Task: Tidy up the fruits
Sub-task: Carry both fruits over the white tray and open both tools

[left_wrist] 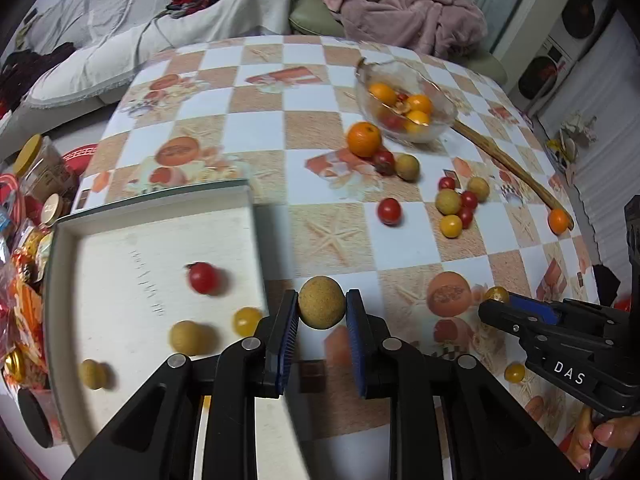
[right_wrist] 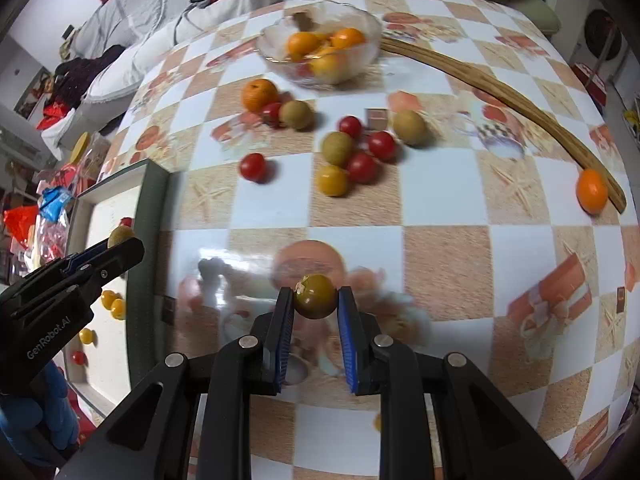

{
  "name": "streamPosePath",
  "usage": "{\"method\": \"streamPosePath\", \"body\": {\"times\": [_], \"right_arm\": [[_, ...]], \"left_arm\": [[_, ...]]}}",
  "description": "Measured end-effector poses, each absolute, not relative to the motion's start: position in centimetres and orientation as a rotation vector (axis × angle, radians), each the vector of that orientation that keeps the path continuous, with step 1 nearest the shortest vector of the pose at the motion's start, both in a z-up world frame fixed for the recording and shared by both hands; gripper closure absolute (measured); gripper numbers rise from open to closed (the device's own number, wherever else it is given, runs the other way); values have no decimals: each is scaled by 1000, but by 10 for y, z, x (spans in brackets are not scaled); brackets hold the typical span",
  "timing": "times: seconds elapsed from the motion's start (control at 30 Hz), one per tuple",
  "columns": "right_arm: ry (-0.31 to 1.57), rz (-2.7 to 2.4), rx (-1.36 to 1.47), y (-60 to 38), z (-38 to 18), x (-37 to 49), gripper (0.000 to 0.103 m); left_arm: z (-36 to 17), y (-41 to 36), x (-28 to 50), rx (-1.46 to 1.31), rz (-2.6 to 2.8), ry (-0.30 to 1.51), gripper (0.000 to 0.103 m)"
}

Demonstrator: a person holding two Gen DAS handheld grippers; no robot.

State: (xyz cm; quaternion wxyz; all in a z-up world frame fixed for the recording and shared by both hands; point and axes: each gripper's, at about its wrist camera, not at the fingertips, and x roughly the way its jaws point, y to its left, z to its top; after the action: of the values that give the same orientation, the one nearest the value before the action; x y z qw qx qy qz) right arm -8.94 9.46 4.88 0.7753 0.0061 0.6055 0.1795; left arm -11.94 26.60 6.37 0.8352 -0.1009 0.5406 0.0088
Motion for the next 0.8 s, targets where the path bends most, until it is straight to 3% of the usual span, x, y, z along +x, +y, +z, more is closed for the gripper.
{"method": "streamPosePath", "body": {"times": [0.8], "right_arm": [[1286, 589, -92, 237, 68, -97, 79]], "left_arm": [[59, 402, -162, -302, 226, 1118, 78]]}}
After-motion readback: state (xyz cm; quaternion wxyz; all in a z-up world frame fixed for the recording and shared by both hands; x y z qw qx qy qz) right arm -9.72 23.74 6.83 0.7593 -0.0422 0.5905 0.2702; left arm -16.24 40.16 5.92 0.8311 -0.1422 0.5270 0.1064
